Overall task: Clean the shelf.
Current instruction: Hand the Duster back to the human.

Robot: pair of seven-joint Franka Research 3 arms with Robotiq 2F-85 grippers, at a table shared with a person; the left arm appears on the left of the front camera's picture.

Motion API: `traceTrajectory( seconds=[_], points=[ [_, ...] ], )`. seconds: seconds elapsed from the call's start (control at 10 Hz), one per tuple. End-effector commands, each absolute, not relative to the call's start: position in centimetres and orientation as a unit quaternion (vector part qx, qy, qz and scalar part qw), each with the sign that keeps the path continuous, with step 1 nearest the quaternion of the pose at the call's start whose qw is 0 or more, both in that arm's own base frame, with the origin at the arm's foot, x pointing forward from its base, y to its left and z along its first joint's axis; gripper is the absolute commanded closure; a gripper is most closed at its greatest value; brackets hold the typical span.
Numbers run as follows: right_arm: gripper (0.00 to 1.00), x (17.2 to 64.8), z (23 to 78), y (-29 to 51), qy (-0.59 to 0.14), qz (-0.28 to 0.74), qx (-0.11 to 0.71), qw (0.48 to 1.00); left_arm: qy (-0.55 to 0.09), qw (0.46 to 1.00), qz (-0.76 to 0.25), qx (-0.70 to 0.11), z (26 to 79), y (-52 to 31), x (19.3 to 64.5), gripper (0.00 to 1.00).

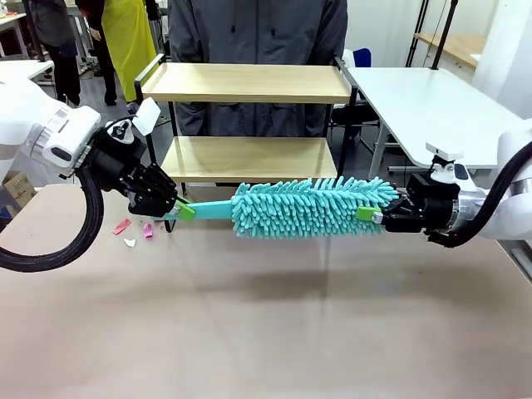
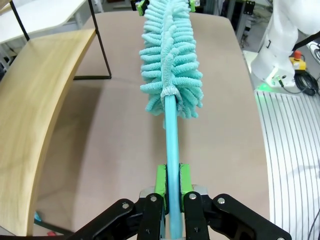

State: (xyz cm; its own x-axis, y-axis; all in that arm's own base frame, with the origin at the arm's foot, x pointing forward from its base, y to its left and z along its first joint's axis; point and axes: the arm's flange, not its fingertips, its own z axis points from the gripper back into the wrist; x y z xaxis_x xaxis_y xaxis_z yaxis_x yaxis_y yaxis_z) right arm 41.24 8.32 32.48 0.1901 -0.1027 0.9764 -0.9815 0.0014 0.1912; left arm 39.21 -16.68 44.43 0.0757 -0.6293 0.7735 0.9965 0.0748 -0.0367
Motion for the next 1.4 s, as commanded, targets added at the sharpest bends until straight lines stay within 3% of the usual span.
traceTrajectory(
  seconds=[0.0,0.1,0.2,0.3,0.4,0.5,1.1,1.2,1.3],
  points=[
    [0.00,41.9,32.5,9.9,-0.470,0.426,0.575,0.517,-0.307,0.663,-0.611,-0.307,44.8,-17.1,39.0,0.87],
    [0.60,41.8,32.6,10.0,-0.460,0.429,0.565,0.533,-0.307,0.663,-0.611,-0.307,44.8,-17.1,39.0,0.87],
    [0.60,41.7,32.8,10.0,-0.455,0.443,0.555,0.538,-0.307,0.663,-0.611,-0.307,44.8,-17.1,39.0,0.87],
    [1.00,41.7,32.8,10.0,-0.453,0.445,0.555,0.538,-0.307,0.663,-0.611,-0.307,44.8,-17.1,39.0,0.87],
    [0.65,41.8,32.9,10.0,-0.450,0.452,0.547,0.542,-0.307,0.663,-0.611,-0.307,44.8,-17.1,39.0,0.87],
    [1.00,41.8,32.9,10.0,-0.445,0.461,0.541,0.545,-0.307,0.663,-0.611,-0.307,44.8,-17.1,39.0,0.87],
    [1.00,42.0,32.0,10.7,-0.437,0.488,0.542,0.526,-0.307,0.663,-0.611,-0.307,44.8,-17.1,39.0,0.87],
    [1.00,42.3,31.8,11.2,-0.436,0.484,0.543,0.529,-0.303,0.671,-0.607,-0.300,44.4,-16.3,39.4,0.76],
    [1.00,41.8,32.2,9.0,-0.448,0.466,0.537,0.542,-0.311,0.659,-0.614,-0.303,45.1,-16.3,39.4,0.29]
  ],
)
